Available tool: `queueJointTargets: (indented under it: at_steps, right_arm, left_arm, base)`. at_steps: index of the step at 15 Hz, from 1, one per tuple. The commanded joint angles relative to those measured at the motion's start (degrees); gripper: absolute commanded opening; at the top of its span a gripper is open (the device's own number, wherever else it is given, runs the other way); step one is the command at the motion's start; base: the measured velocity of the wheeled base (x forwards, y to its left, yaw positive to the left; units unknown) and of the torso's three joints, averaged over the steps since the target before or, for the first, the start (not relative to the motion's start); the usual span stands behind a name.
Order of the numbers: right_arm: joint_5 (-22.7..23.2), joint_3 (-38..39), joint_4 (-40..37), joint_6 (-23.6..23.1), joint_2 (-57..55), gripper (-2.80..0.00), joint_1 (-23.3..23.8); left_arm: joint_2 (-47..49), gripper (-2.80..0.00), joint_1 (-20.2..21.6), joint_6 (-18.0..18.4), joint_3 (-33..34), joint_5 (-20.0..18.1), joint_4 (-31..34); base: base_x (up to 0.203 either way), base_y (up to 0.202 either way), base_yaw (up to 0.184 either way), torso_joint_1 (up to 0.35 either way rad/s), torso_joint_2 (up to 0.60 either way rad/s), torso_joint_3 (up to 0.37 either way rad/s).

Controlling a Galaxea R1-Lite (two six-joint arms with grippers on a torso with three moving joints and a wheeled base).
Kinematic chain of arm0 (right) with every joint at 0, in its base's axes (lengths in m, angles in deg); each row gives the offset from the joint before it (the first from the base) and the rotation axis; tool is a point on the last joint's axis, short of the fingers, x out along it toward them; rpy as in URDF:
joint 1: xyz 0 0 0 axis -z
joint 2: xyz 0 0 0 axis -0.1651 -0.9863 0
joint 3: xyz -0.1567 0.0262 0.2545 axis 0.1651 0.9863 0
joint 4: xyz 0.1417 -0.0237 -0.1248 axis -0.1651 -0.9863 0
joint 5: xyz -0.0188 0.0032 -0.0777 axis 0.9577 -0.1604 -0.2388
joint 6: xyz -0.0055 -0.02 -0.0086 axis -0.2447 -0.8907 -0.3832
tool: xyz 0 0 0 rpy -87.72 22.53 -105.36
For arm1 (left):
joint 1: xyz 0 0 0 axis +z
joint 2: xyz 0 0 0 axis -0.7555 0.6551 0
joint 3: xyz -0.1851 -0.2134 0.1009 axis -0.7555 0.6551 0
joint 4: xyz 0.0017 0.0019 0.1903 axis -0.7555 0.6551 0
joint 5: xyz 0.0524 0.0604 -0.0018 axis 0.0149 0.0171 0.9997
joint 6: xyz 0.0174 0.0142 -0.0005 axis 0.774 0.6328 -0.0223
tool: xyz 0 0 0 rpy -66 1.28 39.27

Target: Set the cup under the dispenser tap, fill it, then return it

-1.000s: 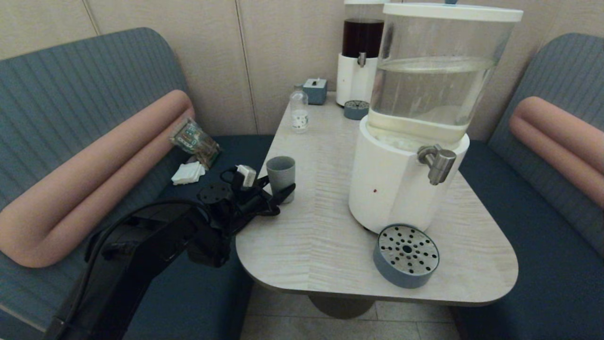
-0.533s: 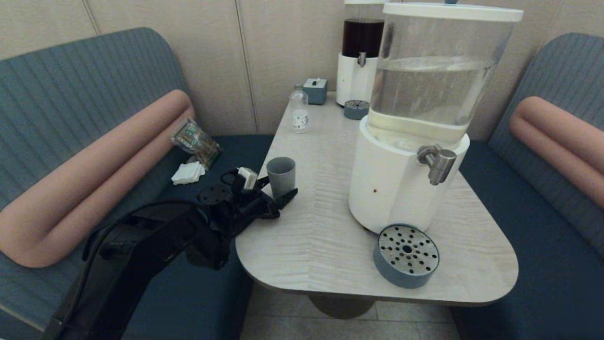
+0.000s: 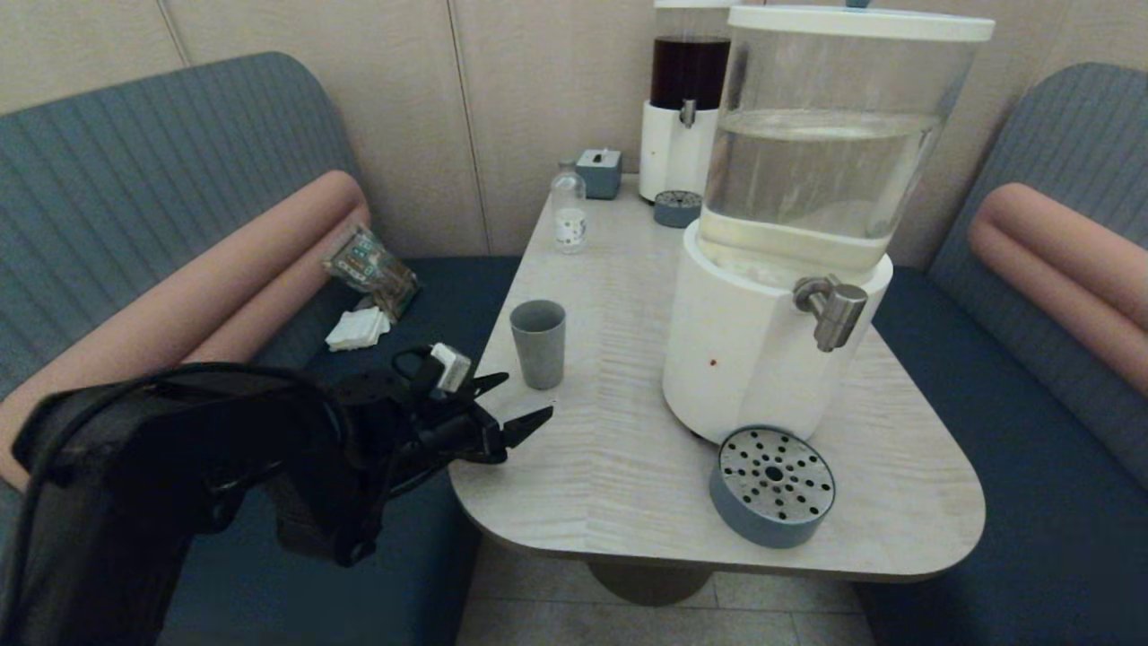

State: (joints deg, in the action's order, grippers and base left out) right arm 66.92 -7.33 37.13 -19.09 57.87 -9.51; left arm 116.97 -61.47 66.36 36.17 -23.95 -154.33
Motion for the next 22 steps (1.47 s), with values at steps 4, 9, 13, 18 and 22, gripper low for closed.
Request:
queueJointTargets:
  at_steps: [4, 9, 13, 18, 22]
  right_arm:
    - [0.02, -0.04, -0.03, -0.03, -0.02, -2.80, 0.00]
    - [0.02, -0.02, -0.03, -0.03, -0.02, -2.80, 0.00]
    - [0.02, -0.02, -0.03, -0.03, -0.02, -2.80, 0.00]
    - [-0.06, 0.05, -0.03, -0.03, -0.02, -2.80, 0.00]
    - [-0.01, 0.05, -0.03, -0.03, -0.02, -2.80, 0.00]
  left_arm:
    - [-19.04, -2.80, 0.01, 0.25, 17.68, -0.25, -0.49]
    - [-40.99, -2.80, -0.10, -0.52, 30.92, 0.60, -0.49]
    - [-61.61, -2.80, 0.22, -4.89, 37.35, 12.63, -0.36]
    - [-84.50, -2.80, 6.07, -7.88, 40.79, 23.74, 5.33]
    - [-104.39, -2.80, 8.37, -8.03, 39.78, 25.03, 27.01]
  base:
    - [0.000, 0.000, 0.000, 0.000, 0.00, 0.000]
    - [0.000, 0.000, 0.000, 0.000, 0.00, 0.000]
    - [0.000, 0.000, 0.000, 0.000, 0.00, 0.000]
    - [0.000, 0.000, 0.000, 0.000, 0.00, 0.000]
    - [0.000, 0.000, 0.000, 0.000, 0.00, 0.000]
